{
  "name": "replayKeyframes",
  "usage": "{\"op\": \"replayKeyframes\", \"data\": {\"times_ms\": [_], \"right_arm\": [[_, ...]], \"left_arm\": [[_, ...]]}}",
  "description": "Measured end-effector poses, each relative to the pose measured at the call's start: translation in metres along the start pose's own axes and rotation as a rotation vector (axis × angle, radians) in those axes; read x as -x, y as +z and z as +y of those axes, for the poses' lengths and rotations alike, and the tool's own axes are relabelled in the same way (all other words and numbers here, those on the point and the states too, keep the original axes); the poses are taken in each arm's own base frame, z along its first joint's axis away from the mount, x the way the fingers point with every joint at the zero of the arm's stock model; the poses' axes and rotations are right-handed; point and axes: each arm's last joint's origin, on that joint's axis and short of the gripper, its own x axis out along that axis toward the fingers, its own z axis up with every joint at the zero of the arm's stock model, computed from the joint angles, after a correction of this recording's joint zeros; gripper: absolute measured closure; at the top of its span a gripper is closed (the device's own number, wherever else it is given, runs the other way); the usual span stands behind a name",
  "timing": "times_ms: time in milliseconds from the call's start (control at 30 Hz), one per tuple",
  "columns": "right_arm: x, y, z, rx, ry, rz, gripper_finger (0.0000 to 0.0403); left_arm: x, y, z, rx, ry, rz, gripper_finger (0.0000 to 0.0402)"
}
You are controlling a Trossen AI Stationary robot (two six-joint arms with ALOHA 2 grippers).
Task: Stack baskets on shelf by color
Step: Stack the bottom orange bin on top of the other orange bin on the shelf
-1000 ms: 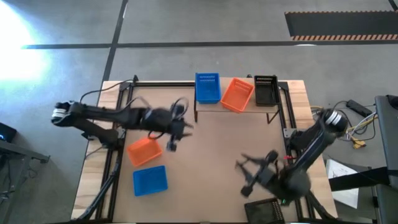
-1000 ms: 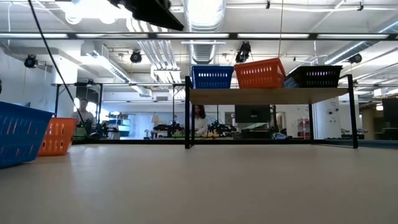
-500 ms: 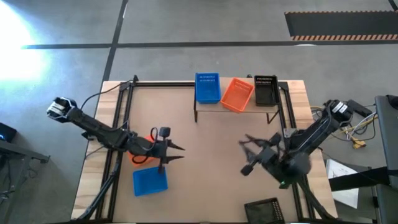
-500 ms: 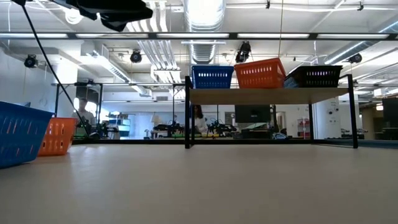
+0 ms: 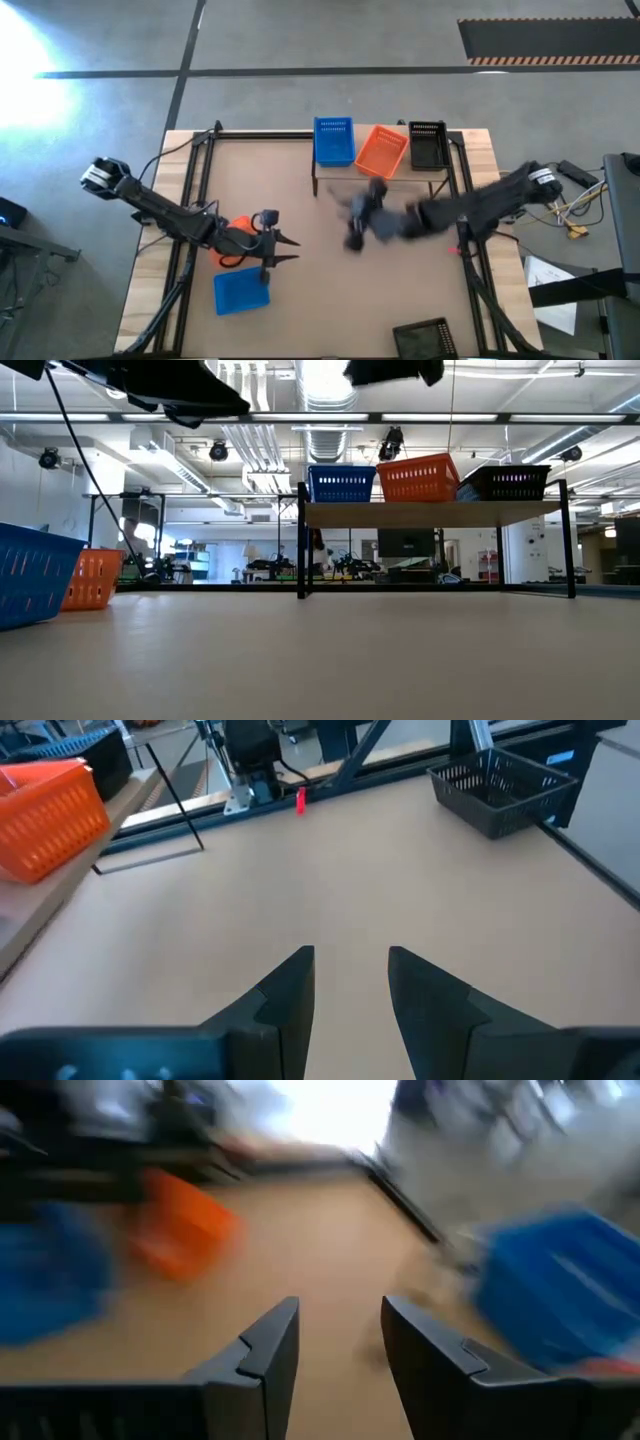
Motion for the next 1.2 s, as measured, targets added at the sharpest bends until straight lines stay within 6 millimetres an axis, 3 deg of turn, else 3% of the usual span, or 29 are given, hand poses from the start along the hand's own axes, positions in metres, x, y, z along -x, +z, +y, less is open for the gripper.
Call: {"op": "replayKeyframes", "data": {"times_ms": [167, 400, 567, 767, 967, 1200], "right_arm": [[-0.006, 0.041, -0.07, -0.063, -0.104, 0.316, 0.0266], [-0.019, 0.06, -0.115, -0.13, -0.001, 0.56, 0.0264], [-0.028, 0.058, -0.121, -0.087, -0.033, 0.69, 0.0243], [-0.045, 0.043, -0.119, 0.016, -0.105, 0.836, 0.0235], [-0.057, 0.035, -0.119, 0.057, -0.125, 0.884, 0.0252], [-0.053, 0.037, -0.125, 0.072, -0.143, 0.876, 0.0301]], "left_arm": [[-0.011, -0.006, -0.005, -0.004, -0.001, 0.01, 0.0288], [-0.022, -0.011, -0.009, 0.026, -0.001, 0.009, 0.0288], [-0.022, -0.012, -0.01, 0.065, -0.002, 0.01, 0.0288], [-0.023, -0.012, -0.01, 0.07, -0.001, 0.012, 0.0288], [-0.025, -0.015, -0.011, 0.065, -0.005, 0.027, 0.0288], [-0.027, -0.018, -0.012, 0.06, -0.005, 0.037, 0.0288]]}}
